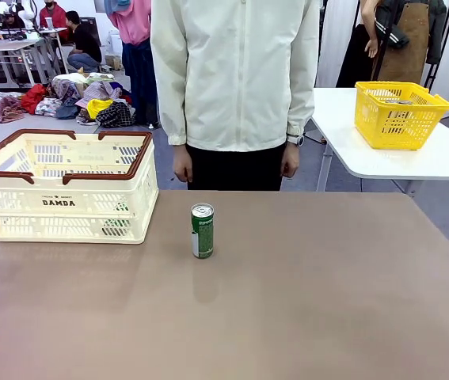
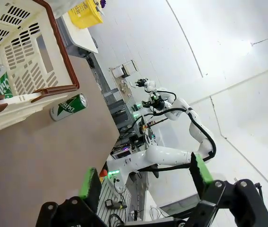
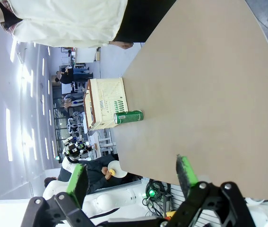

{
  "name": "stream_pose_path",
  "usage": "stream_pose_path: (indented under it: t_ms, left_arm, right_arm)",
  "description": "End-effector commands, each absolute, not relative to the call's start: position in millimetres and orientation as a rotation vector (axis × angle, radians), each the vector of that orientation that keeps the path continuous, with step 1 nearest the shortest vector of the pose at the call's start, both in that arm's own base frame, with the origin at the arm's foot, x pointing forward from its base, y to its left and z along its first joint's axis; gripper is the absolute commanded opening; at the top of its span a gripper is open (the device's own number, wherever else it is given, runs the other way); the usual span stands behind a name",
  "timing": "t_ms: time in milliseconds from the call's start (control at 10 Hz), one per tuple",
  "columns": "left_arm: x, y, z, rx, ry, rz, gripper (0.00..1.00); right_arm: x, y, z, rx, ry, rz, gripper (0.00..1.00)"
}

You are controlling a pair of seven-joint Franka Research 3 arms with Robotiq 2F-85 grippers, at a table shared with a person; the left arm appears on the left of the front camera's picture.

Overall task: Place the drinks into the Shopping basket.
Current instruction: Pick up one drink and place it into the Shopping basket.

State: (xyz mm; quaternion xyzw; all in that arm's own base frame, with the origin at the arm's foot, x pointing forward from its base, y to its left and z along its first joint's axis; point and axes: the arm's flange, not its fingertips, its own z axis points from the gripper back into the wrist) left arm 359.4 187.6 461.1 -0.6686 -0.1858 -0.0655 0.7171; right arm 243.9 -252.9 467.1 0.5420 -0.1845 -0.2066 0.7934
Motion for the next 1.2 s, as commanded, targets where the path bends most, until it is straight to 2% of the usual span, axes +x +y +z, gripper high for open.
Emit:
stream_pose_path:
  t_ms: [0,300,400,600,800,1100]
  left_arm:
    - [355.8,186.0,463.3,-1.486,-0.401,-0.138,1.00]
    - [359.5,187.5,461.1,-1.479,-0.411,-0.145,1.00]
    - [367.2,170.3,482.9,-1.437,-0.395,-0.027,1.00]
    - [383.2,98.2,555.5,-1.249,-0.306,-0.074,1.00]
    - [400.7,-0.2,602.2,-1.015,-0.235,-0.166,1.00]
    - [420.7,-146.2,617.3,-0.635,-0.122,-0.306,1.00]
  right_arm:
    - [243.0,-253.8,467.4,1.169,-0.411,-0.428,1.00]
    - [243.0,-253.8,467.4,1.169,-0.411,-0.428,1.00]
    - [243.0,-253.8,467.4,1.169,-0.411,-0.428,1.00]
    - [243.0,-253.8,467.4,1.169,-0.411,-0.428,1.00]
    - [243.0,-253.8,467.4,1.169,-0.411,-0.428,1.00]
    - [243.0,-253.8,467.4,1.169,-0.411,-0.428,1.00]
